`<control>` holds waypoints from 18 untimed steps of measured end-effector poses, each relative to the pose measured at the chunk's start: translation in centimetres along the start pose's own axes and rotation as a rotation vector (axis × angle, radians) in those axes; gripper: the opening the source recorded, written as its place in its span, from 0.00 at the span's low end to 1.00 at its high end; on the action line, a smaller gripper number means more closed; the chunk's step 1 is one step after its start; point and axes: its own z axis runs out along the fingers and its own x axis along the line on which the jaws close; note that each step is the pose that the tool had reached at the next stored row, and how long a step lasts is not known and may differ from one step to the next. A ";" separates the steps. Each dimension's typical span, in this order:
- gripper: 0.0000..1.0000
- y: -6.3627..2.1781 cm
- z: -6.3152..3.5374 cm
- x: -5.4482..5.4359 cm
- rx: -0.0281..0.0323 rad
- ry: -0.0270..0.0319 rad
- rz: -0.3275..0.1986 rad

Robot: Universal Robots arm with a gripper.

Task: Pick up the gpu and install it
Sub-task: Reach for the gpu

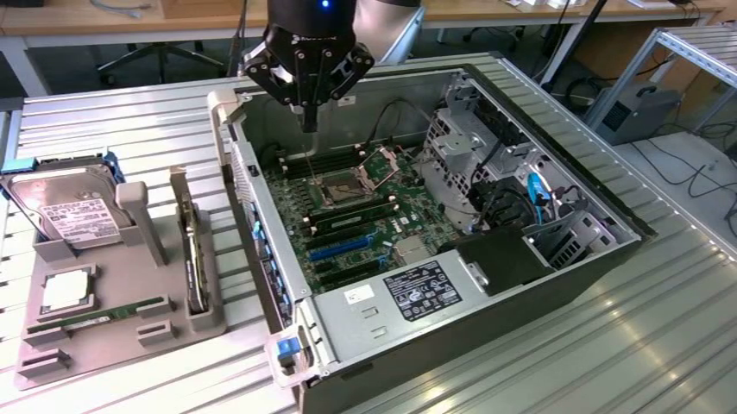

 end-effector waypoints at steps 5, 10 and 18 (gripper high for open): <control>0.11 -0.01 0.00 0.1 0.0001 0.0000 0.000; 0.11 -0.01 0.00 0.2 -0.0001 0.0000 0.000; 0.11 -0.03 -0.01 0.4 0.0000 0.0000 0.000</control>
